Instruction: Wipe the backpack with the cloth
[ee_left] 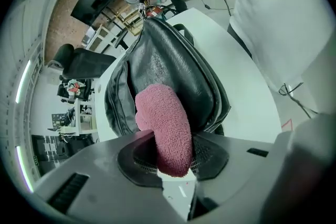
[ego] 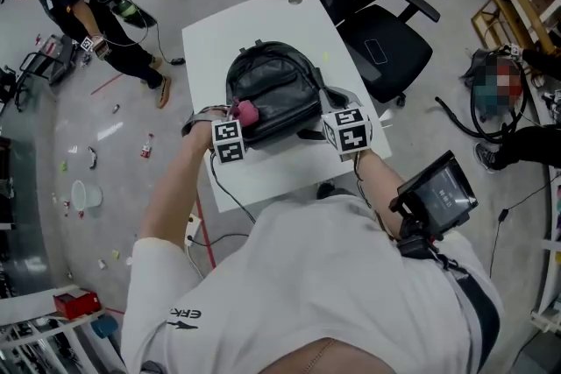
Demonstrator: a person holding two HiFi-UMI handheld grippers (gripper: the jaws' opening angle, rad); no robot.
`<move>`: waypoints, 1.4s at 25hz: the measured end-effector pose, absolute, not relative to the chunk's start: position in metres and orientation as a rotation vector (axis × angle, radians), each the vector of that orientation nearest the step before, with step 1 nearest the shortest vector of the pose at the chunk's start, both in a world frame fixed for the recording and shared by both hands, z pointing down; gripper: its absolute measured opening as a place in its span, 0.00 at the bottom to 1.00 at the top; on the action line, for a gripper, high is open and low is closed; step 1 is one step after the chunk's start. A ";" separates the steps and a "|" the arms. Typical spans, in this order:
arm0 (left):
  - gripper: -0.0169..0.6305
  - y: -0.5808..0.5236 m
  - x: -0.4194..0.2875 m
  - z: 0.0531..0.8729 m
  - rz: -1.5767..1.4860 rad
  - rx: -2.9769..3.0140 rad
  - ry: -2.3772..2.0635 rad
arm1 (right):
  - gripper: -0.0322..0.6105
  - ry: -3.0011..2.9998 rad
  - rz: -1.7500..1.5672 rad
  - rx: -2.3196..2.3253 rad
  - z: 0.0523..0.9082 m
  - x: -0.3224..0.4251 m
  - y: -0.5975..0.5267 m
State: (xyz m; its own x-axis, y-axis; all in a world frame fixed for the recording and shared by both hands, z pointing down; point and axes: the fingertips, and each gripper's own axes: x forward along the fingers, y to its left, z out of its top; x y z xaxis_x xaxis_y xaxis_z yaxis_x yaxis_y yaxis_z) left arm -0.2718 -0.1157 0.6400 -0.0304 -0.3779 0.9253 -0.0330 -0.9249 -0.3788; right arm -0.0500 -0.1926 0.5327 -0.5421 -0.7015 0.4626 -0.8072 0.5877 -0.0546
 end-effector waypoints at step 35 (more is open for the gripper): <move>0.17 -0.106 -0.245 0.633 -1.918 -1.888 0.417 | 0.06 -2.385 0.364 1.241 0.543 -0.044 -0.158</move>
